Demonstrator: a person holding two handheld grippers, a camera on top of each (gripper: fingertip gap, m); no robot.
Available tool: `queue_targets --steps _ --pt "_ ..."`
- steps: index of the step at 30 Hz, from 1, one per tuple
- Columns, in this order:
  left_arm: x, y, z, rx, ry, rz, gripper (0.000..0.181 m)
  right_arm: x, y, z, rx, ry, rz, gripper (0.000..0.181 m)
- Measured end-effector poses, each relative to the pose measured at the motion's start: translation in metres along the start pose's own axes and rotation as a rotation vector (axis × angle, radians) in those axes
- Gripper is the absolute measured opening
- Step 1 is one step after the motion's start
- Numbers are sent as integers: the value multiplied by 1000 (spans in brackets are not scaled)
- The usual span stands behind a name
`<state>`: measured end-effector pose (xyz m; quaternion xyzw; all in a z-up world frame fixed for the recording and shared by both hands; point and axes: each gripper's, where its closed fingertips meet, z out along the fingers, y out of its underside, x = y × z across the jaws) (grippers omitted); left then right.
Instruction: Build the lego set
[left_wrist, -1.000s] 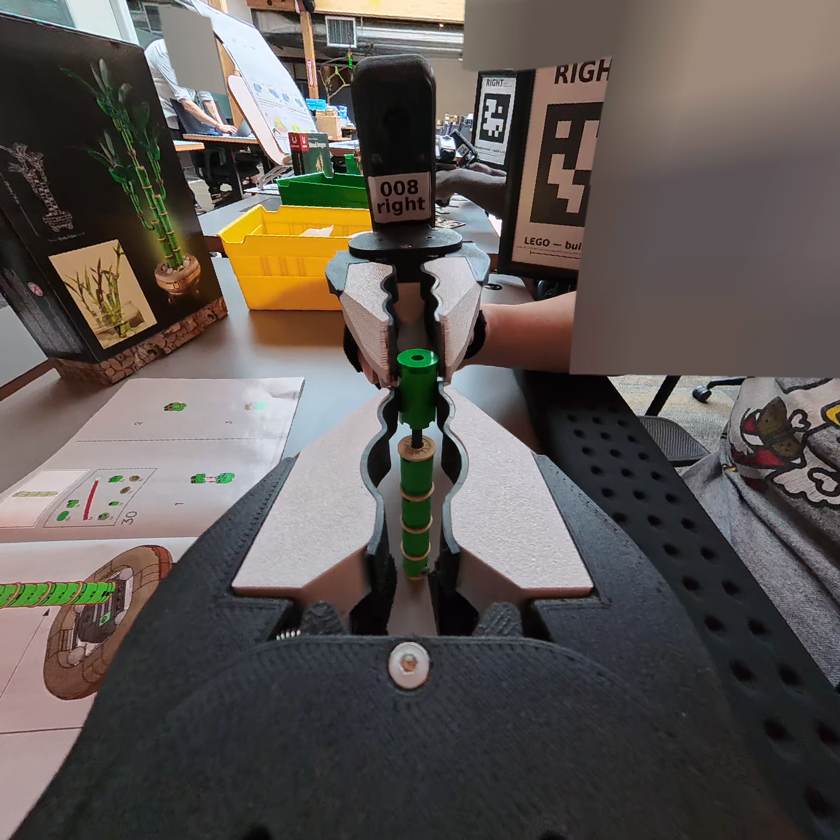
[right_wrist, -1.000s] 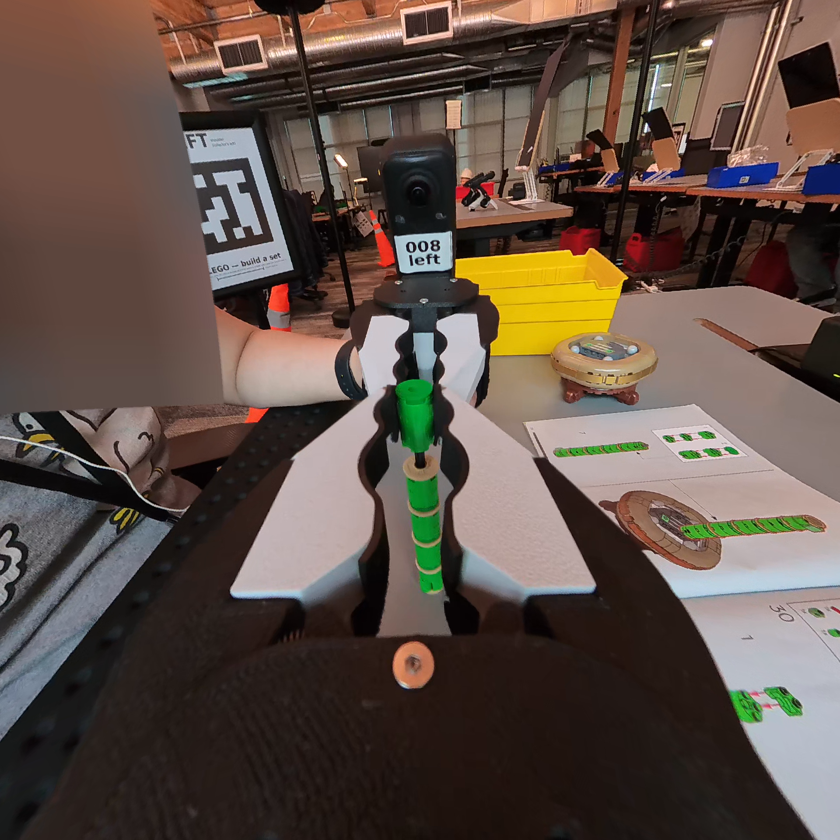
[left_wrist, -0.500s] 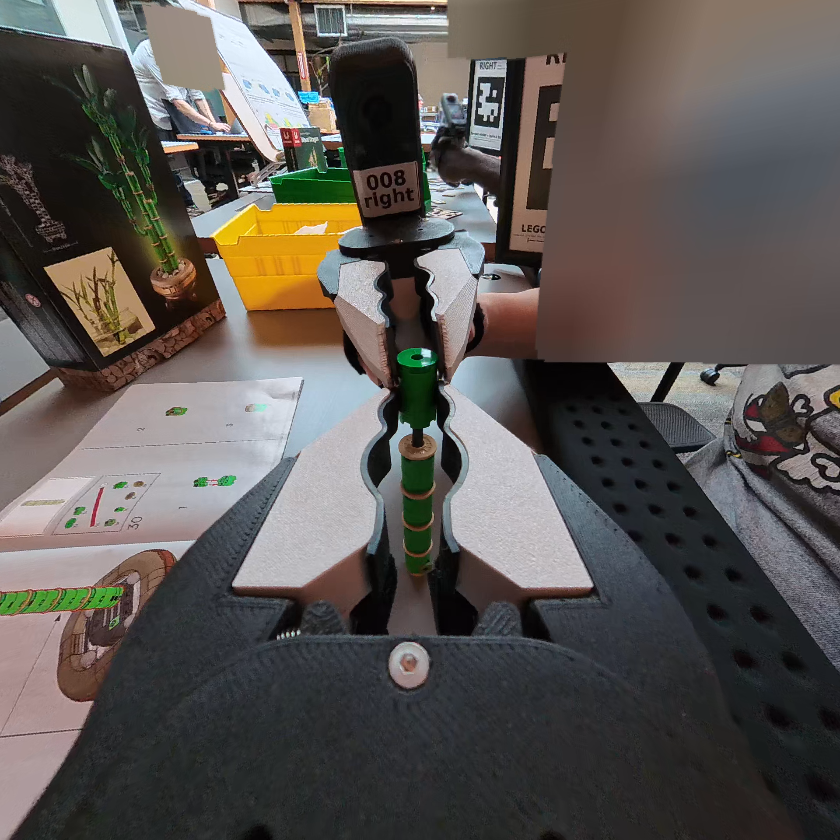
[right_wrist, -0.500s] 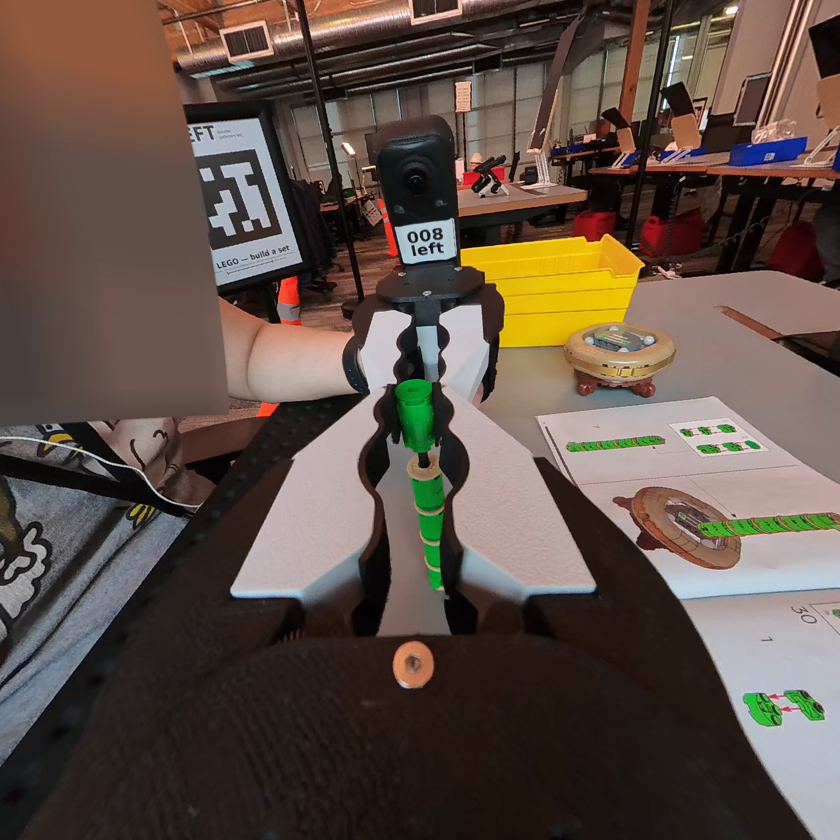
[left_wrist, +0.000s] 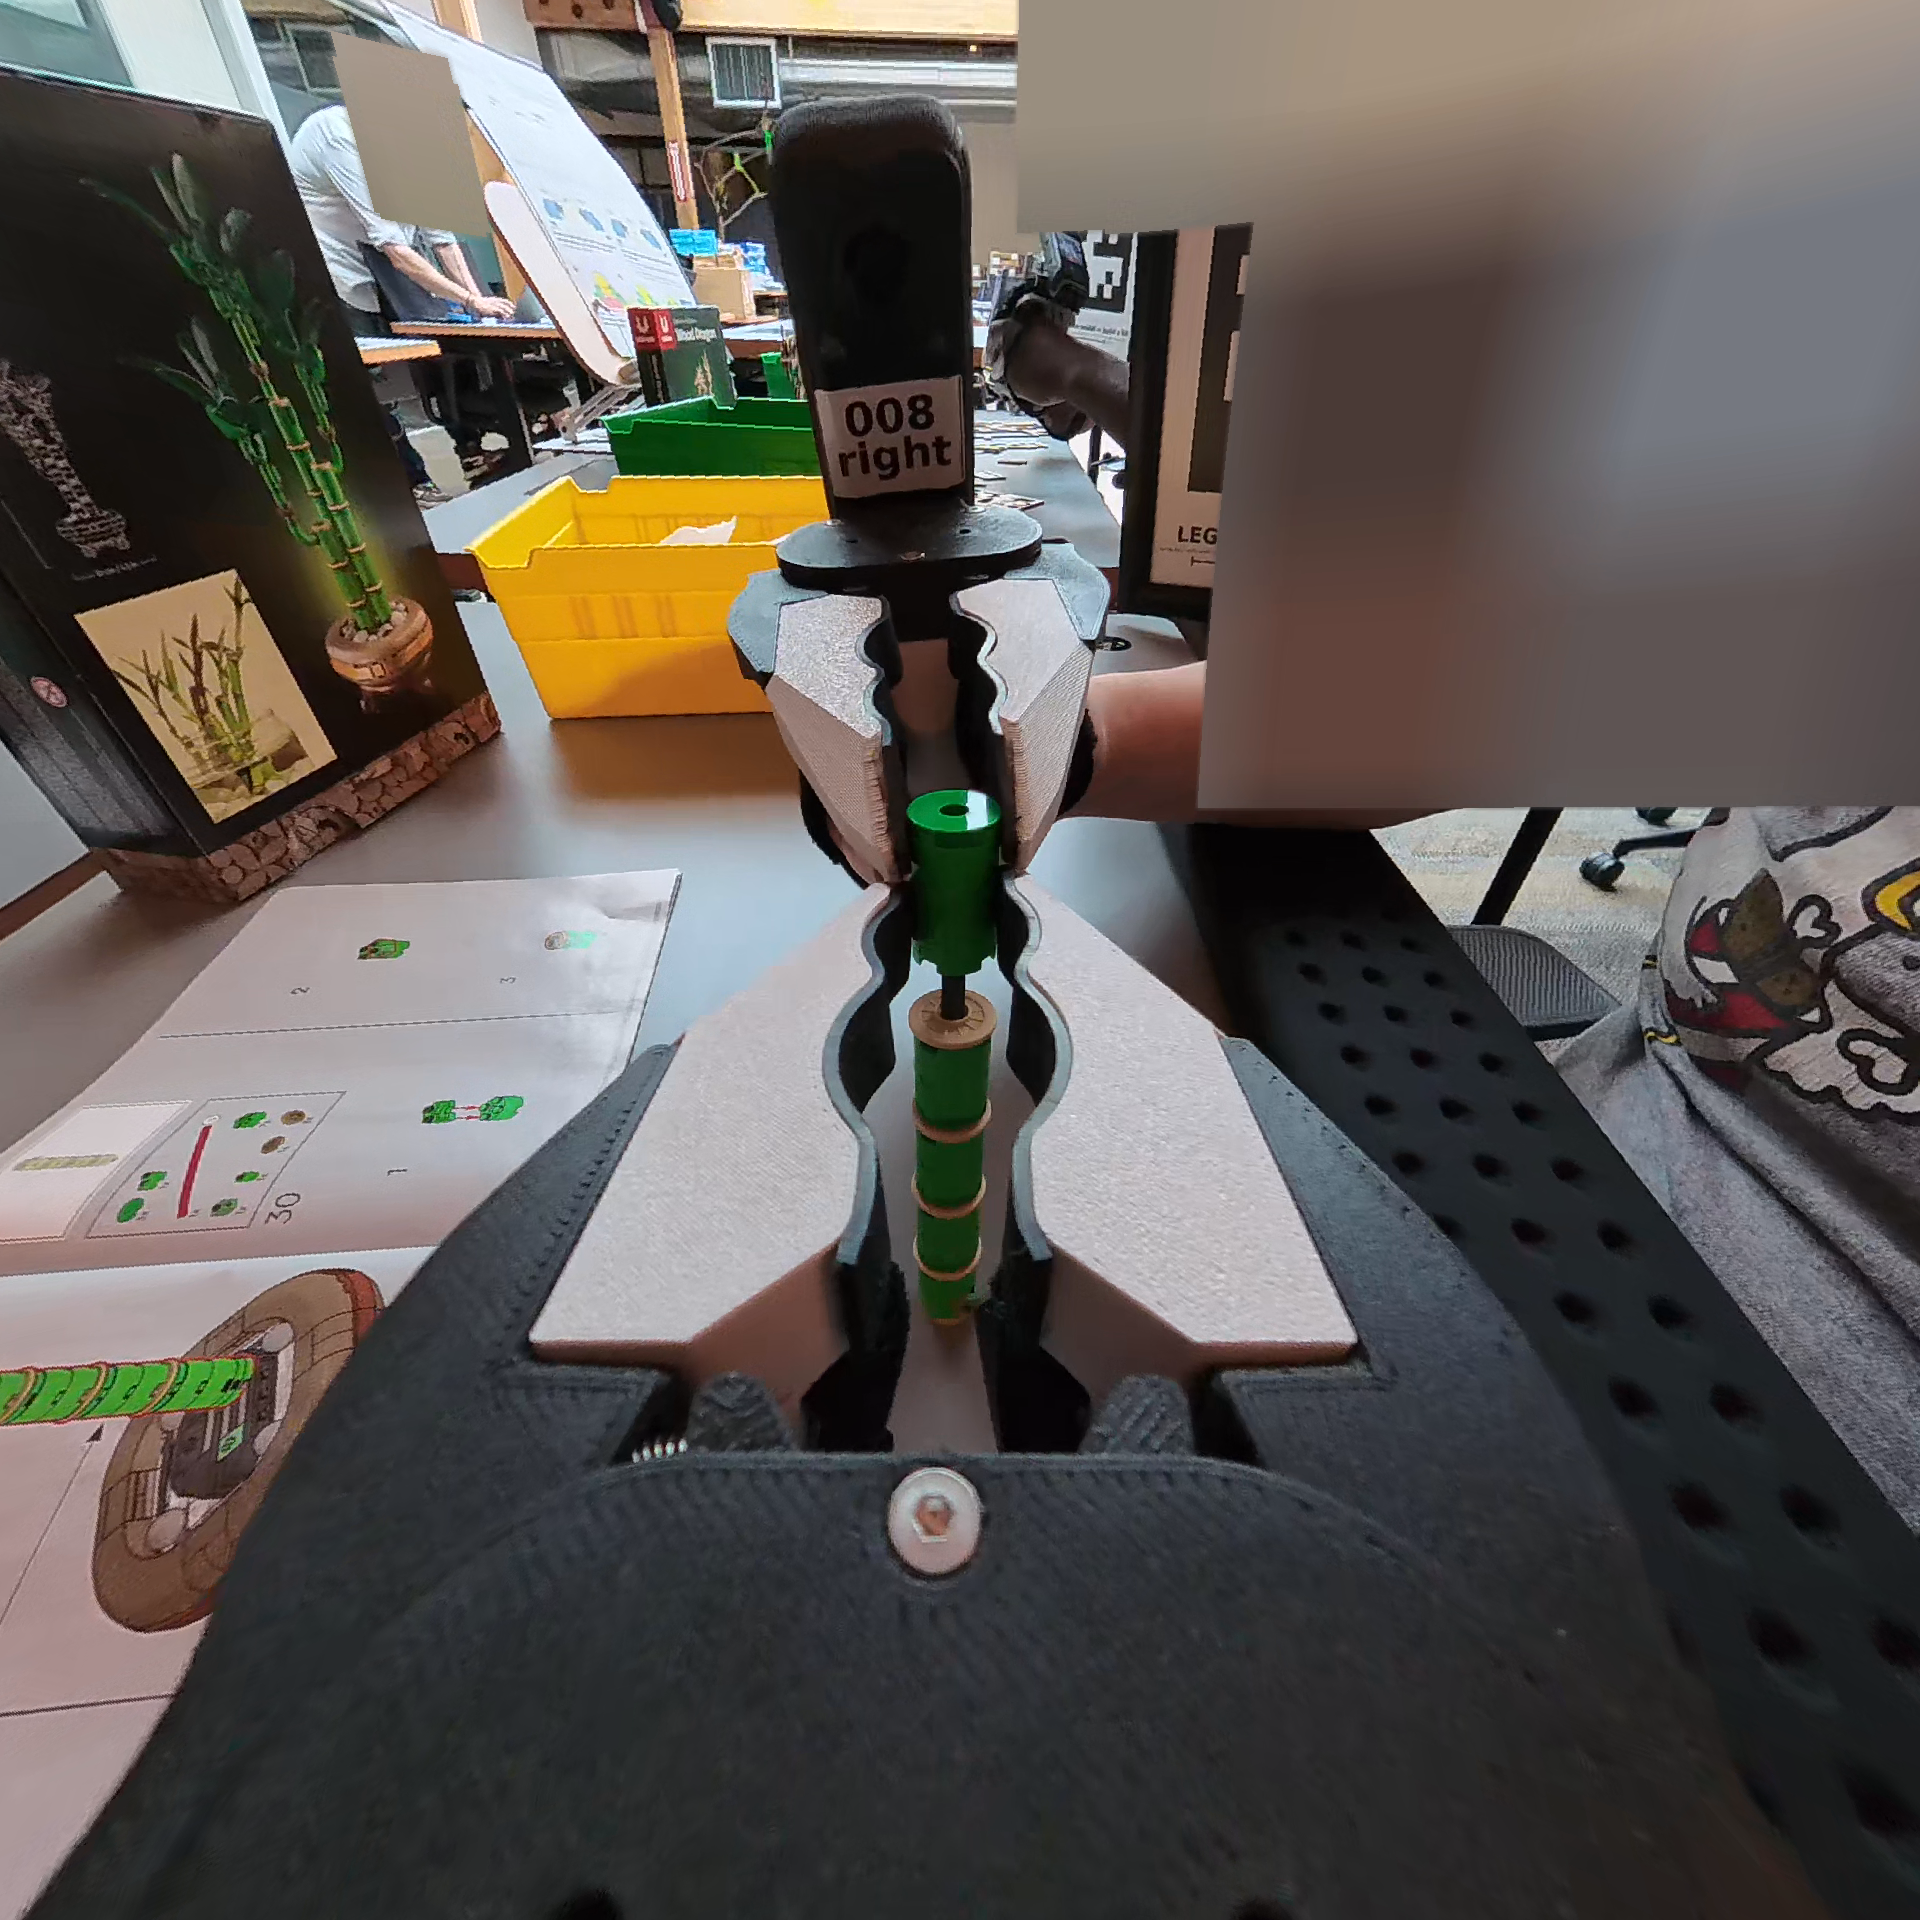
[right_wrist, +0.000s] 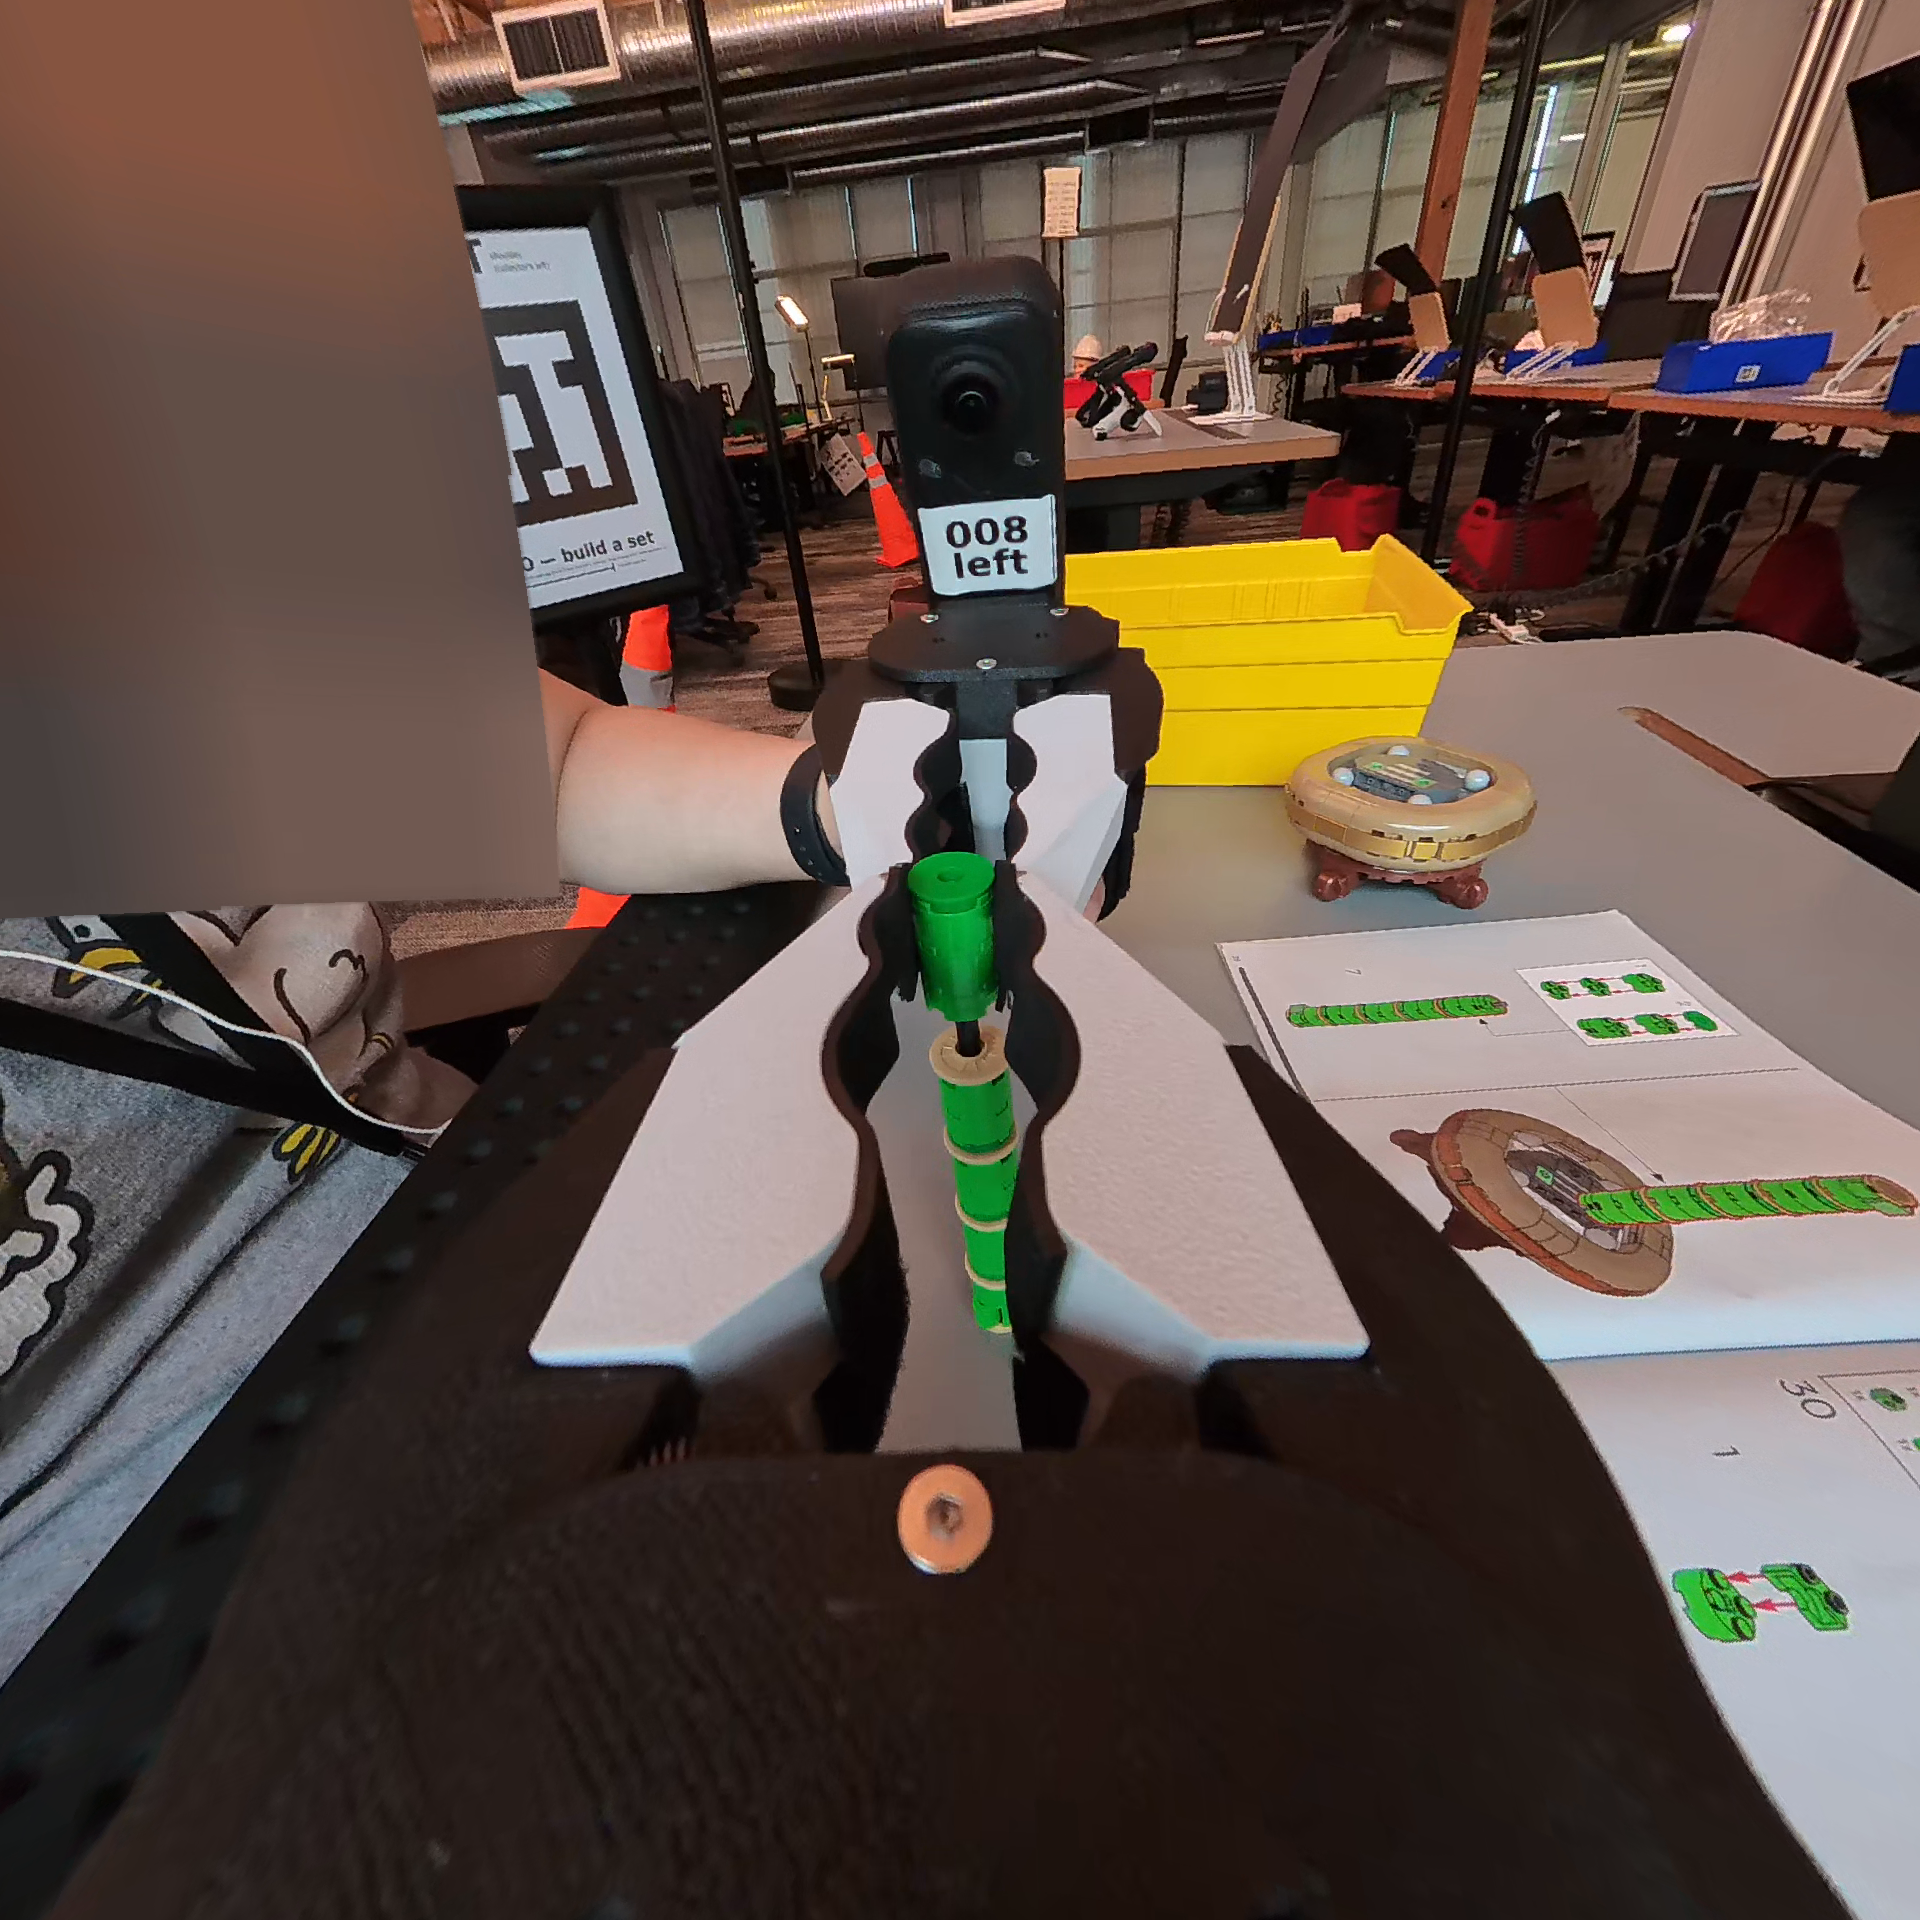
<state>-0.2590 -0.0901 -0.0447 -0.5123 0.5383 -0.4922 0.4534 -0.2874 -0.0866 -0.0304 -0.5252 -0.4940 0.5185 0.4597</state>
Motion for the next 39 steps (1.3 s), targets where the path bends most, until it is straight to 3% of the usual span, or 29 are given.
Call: queue_targets --steps 30,35,37,39 --pt "2 1 -3 25 24 -4 15 -1 1 3 -12 17 -5 16" --pt "1 0 -4 30 27 -10 15 -1 -3 4 50 -23 43 17" --pt "-2 0 -6 36 23 -21 15 1 -11 2 103 -10 50 34" --pt "-4 0 -8 36 20 -24 15 3 -24 -5 178 1 53 29"
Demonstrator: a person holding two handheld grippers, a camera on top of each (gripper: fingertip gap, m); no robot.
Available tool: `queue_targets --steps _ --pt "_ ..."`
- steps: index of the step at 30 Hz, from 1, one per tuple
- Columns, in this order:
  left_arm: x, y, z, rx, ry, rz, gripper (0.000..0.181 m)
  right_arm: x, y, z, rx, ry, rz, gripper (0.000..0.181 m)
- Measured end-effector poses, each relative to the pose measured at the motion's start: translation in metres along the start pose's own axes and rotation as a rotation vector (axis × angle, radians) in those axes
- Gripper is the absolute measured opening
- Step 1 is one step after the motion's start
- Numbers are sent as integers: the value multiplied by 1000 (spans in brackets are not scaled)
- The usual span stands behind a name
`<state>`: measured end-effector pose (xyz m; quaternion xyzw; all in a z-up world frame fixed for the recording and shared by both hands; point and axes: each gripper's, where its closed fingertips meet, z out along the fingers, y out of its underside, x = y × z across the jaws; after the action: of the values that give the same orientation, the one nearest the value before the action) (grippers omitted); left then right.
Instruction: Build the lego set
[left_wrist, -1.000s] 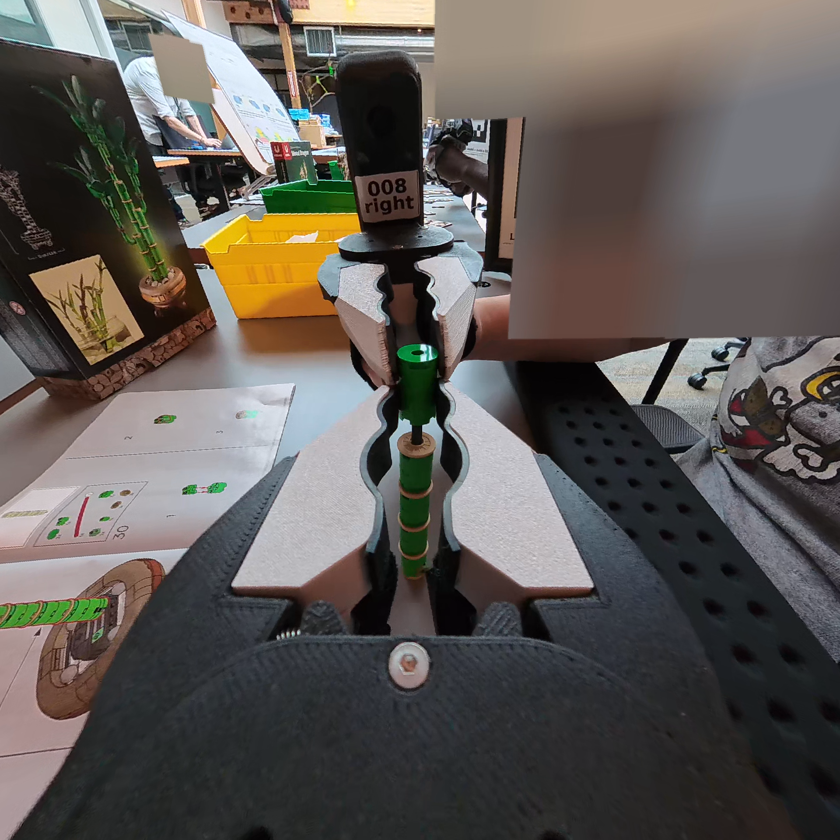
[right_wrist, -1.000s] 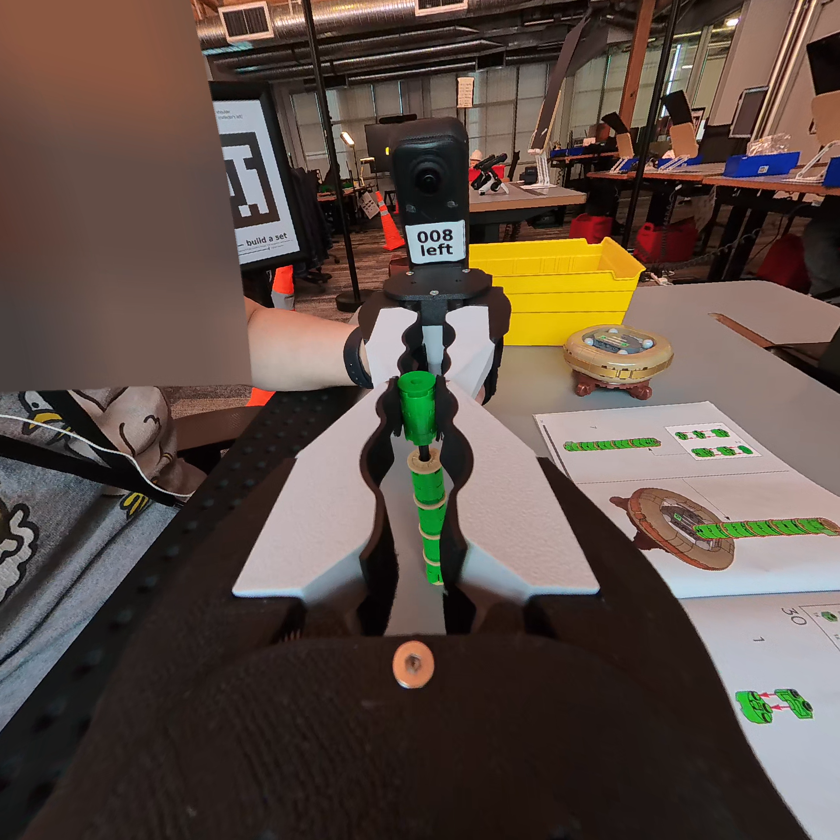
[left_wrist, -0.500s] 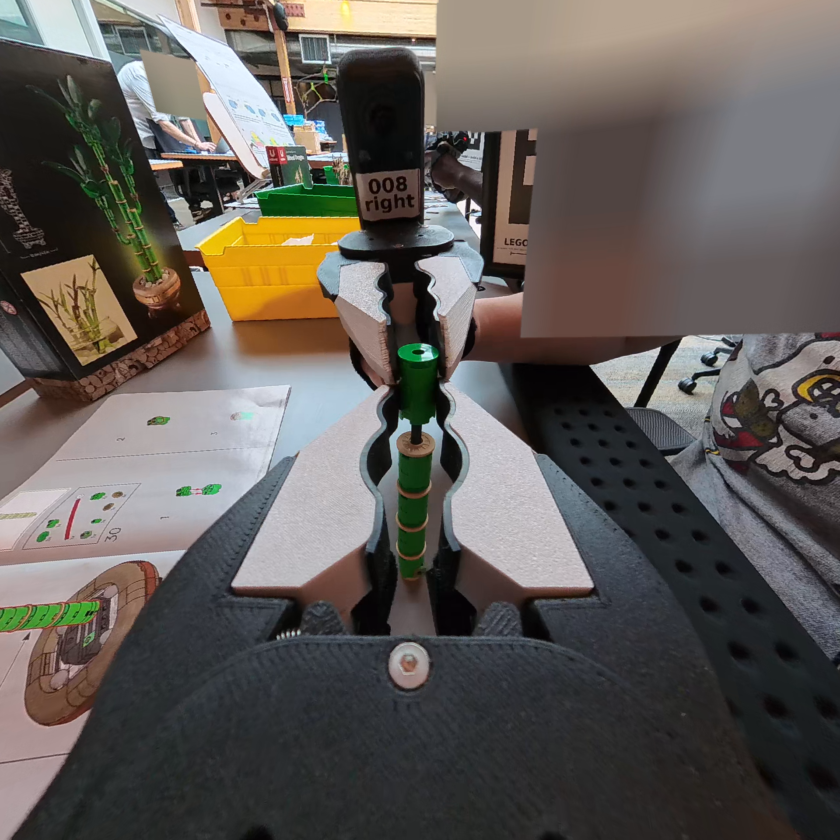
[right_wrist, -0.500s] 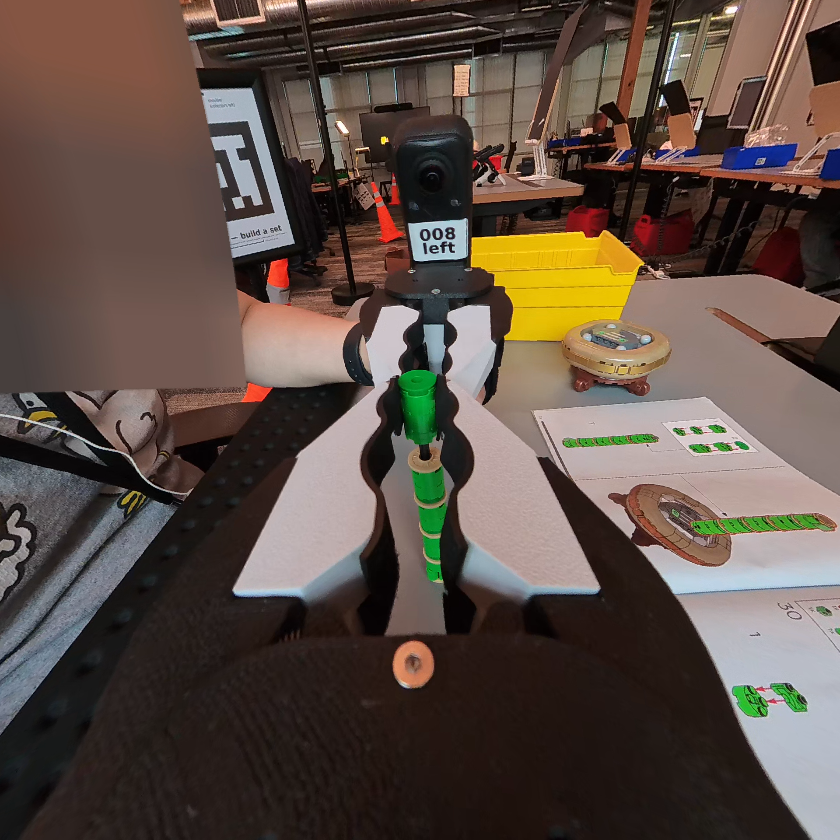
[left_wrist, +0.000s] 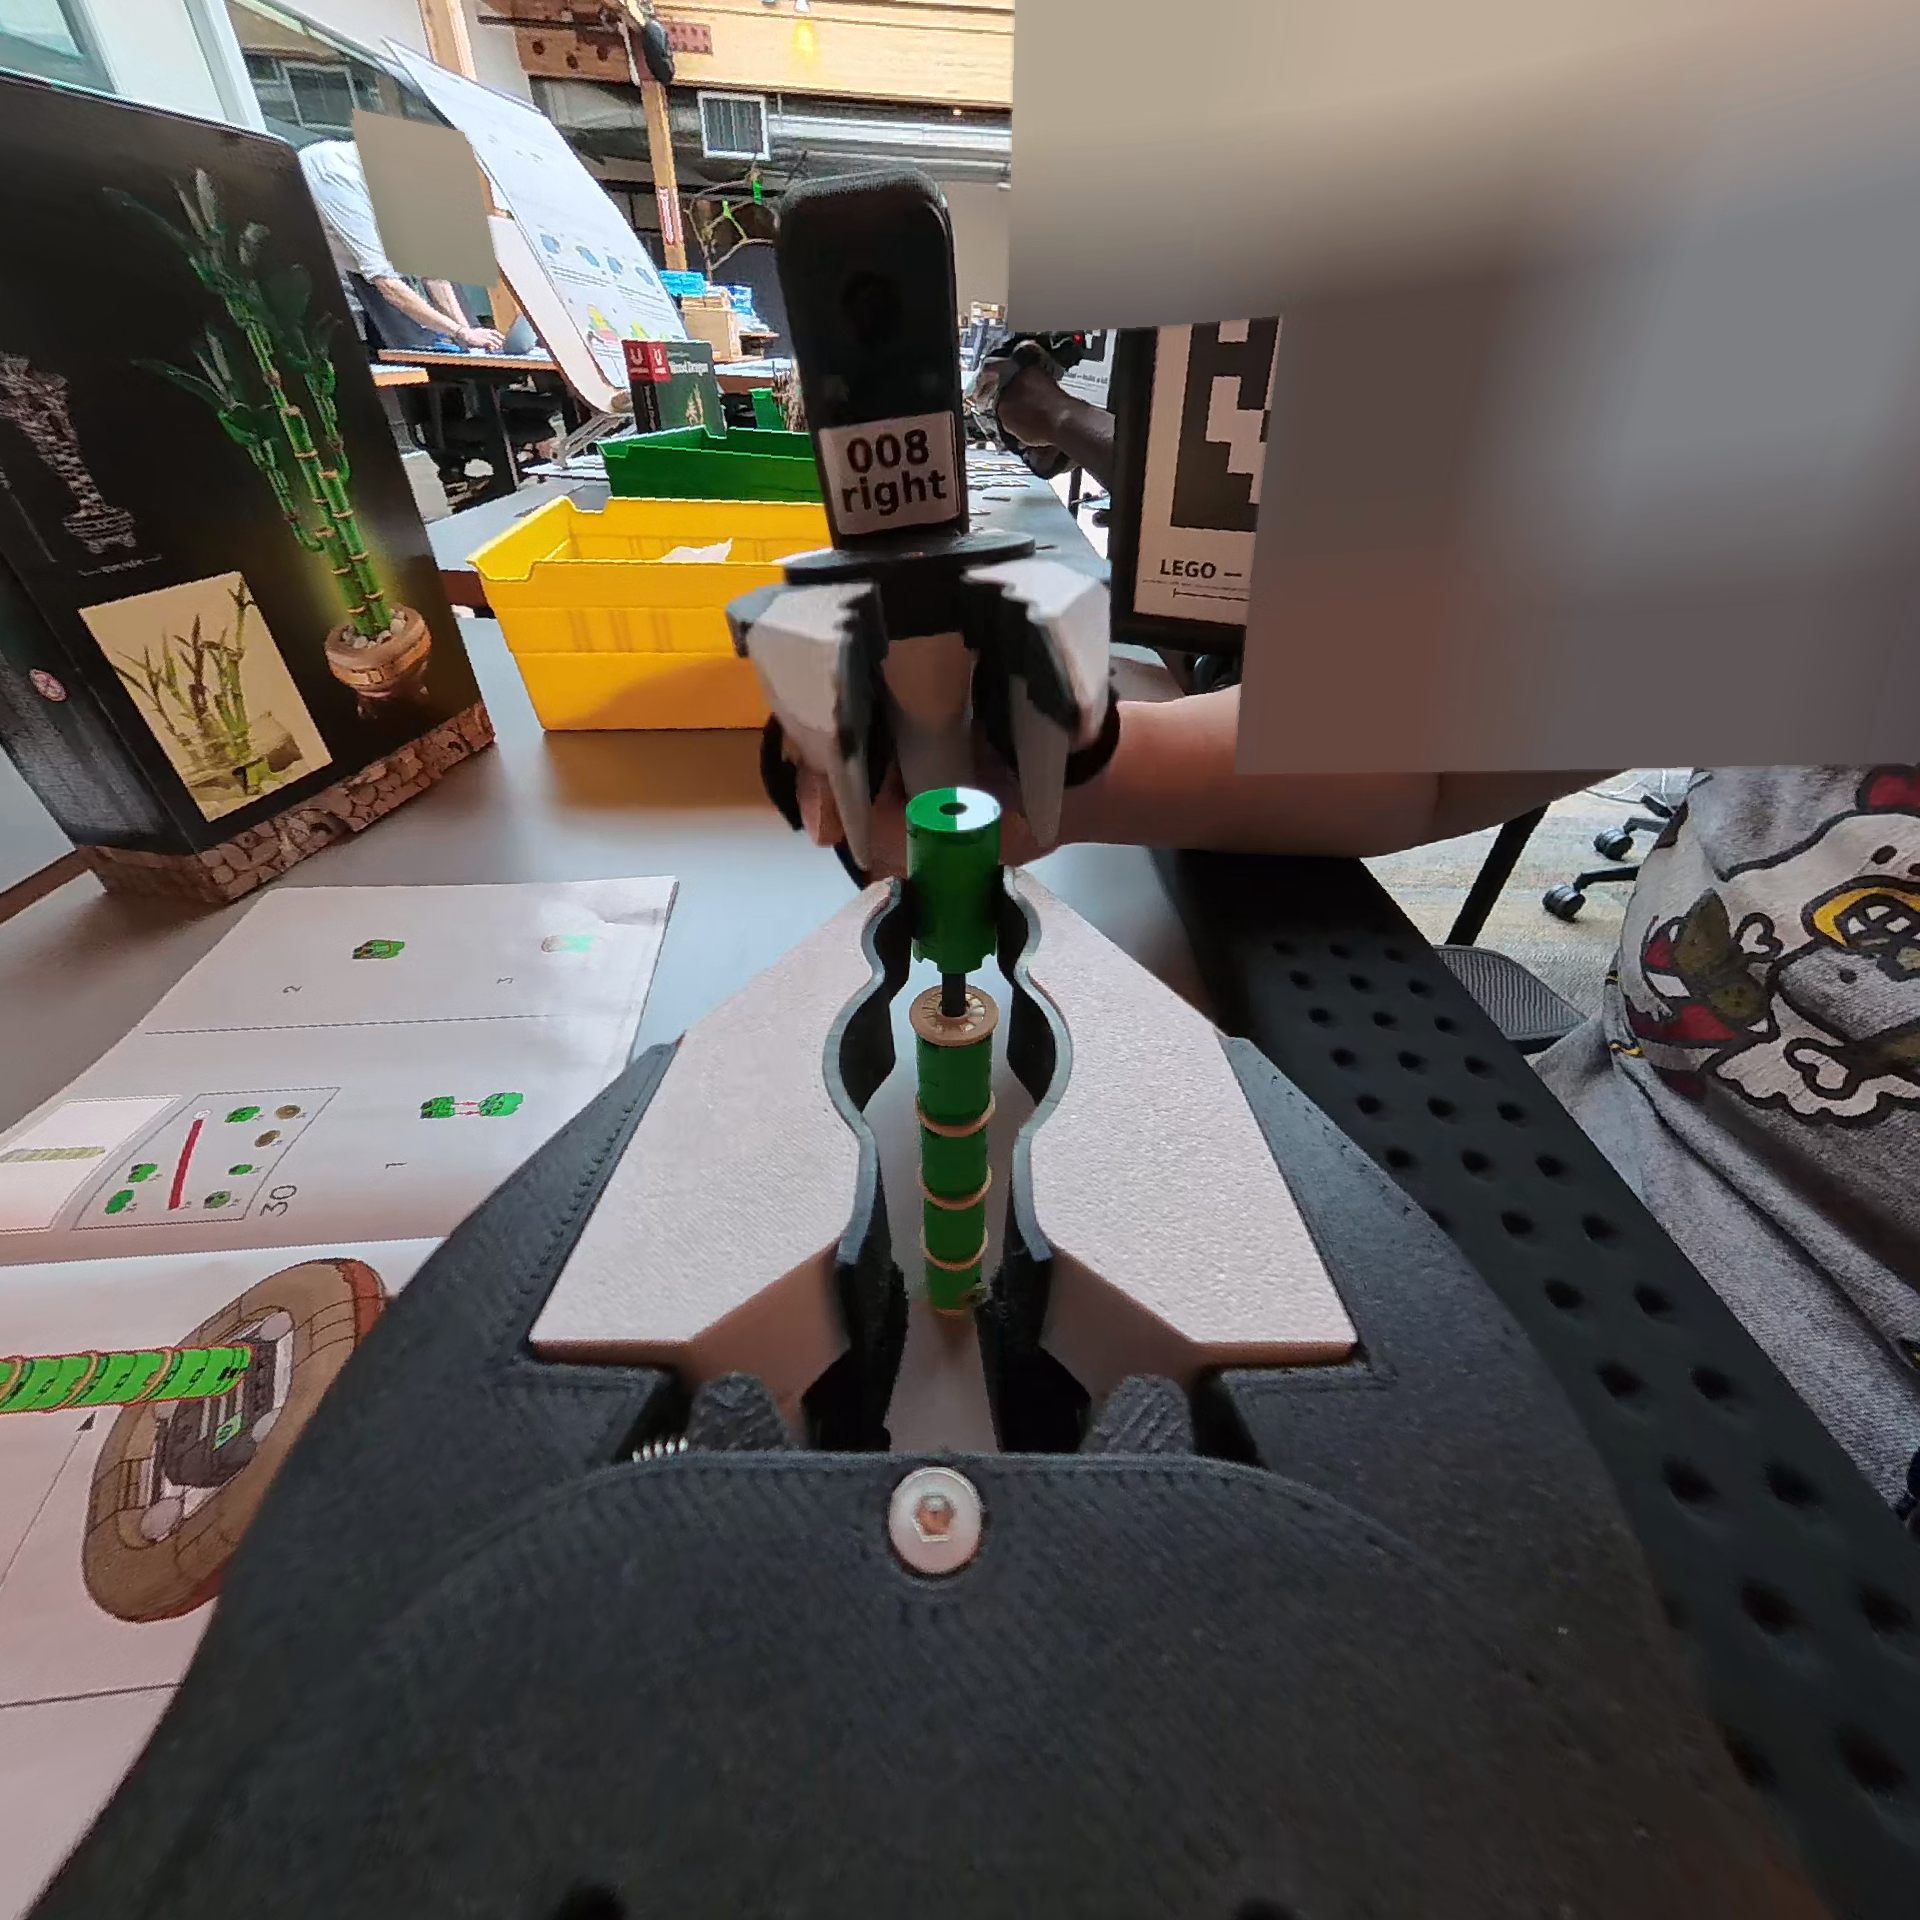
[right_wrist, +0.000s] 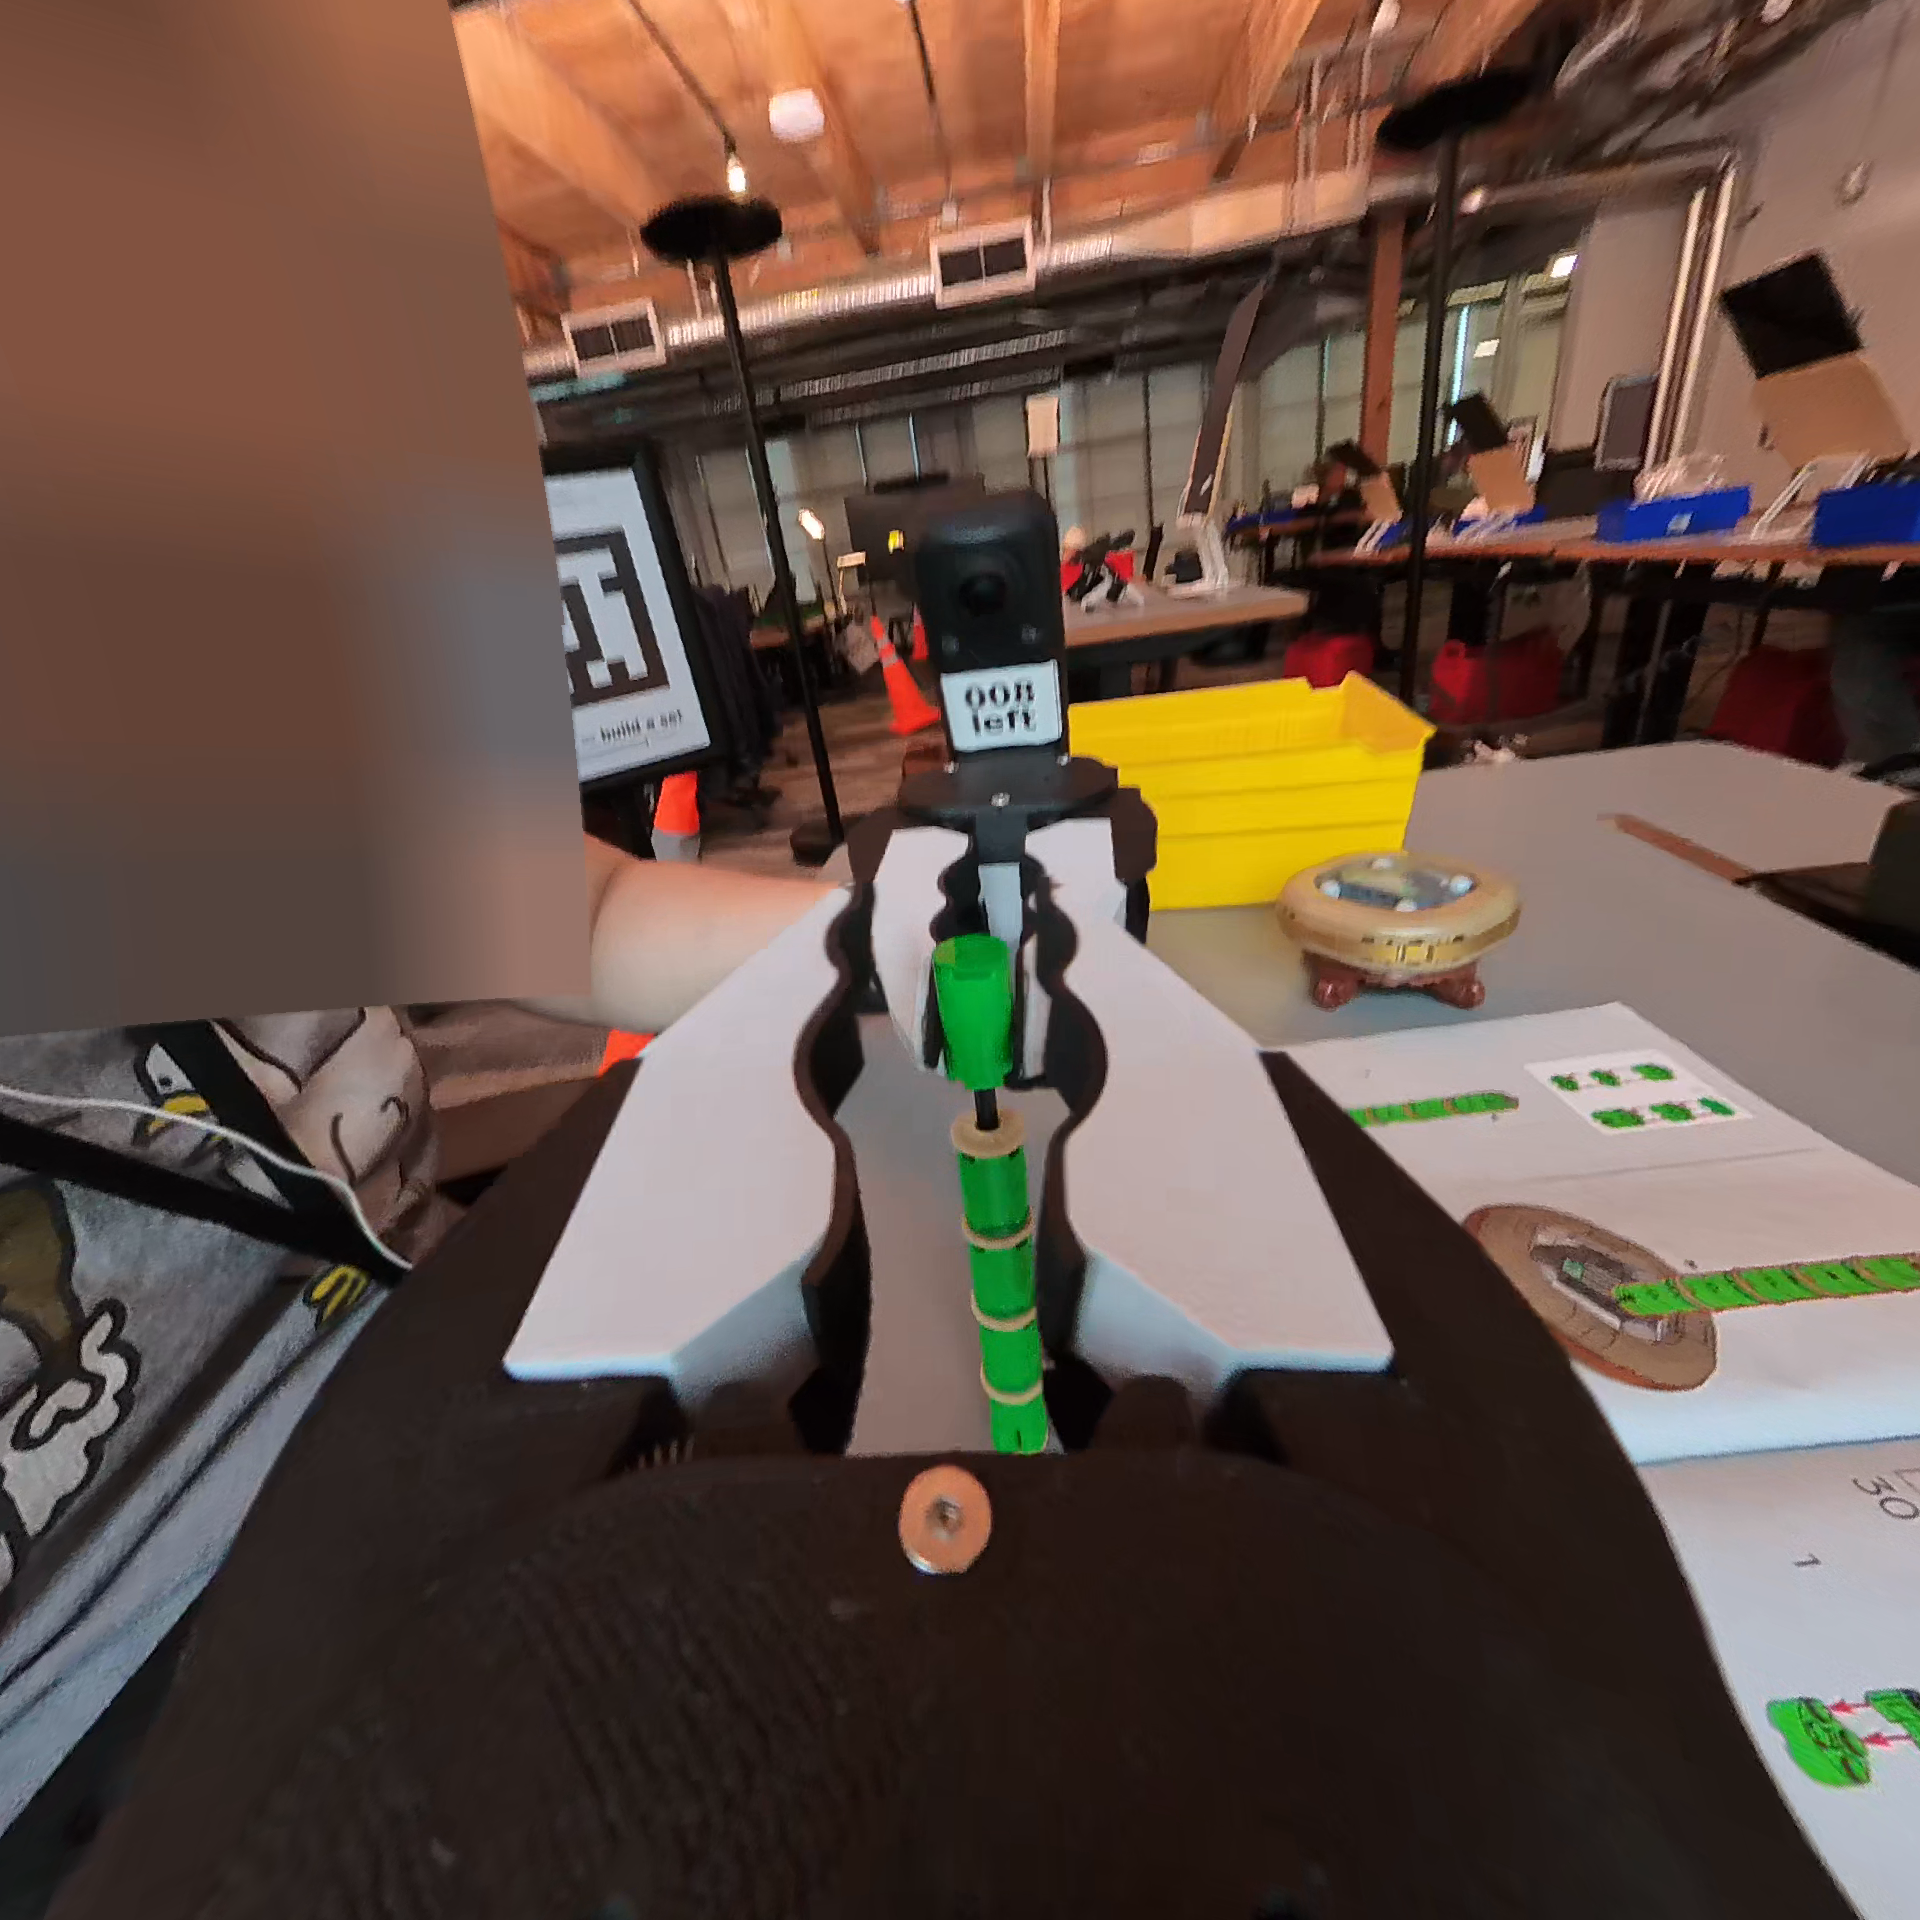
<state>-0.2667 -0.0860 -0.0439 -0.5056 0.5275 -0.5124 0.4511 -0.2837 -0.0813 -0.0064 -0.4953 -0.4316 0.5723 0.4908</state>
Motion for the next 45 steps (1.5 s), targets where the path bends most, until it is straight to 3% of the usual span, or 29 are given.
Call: queue_targets --steps 3,13,25,35,41,45 --pt "1 0 0 -5 -1 11 15 3 -4 -5 19 26 -19 6" --pt "5 0 3 -12 3 29 15 -3 13 3 -112 34 -132 1" --pt "7 0 4 -14 13 31 15 -5 14 3 -117 33 -179 7" --pt "10 0 5 -15 26 31 15 -8 15 2 -94 -21 -101 9" --pt "9 0 4 -13 29 22 15 -7 -3 -4 12 -92 86 16" --pt "10 0 4 -17 30 26 15 -6 0 -10 -82 -37 -43 29"
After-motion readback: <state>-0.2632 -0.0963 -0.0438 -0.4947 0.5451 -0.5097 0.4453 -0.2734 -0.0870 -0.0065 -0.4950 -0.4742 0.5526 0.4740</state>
